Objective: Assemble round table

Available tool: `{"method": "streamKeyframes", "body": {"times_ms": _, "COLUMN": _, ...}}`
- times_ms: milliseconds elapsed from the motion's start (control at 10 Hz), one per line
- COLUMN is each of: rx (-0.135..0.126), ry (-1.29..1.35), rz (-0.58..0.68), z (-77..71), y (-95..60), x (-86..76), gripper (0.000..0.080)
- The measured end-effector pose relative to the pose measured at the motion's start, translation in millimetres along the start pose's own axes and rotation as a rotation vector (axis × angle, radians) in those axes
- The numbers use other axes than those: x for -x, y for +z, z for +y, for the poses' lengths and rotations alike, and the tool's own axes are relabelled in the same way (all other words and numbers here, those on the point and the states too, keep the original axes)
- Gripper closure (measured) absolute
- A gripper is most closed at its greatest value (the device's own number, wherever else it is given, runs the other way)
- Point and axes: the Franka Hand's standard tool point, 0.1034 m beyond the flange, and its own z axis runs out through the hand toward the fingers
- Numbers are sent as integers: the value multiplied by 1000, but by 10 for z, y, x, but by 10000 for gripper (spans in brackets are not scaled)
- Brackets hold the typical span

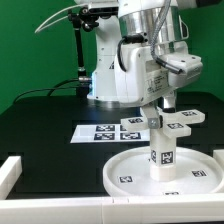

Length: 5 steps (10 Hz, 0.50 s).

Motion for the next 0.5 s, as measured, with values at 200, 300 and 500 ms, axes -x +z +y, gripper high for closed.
{"method": "streamKeyframes", "body": {"times_ms": 200, "rx": -1, "ry": -38, "rz": -8, "z": -6, "y": -51, "x": 27, "gripper": 207}}
{"method": "streamKeyframes", "body": {"times_ms": 300, "rx": -10, "ry": -40, "rz": -24, "z": -26, "y": -137, "x": 66, "gripper": 161}}
{"method": "streamKeyframes", "body": {"times_ms": 500, "rx": 0, "ry": -52, "rz": -59, "z": -35, "y": -382, "x": 158, "gripper": 153}}
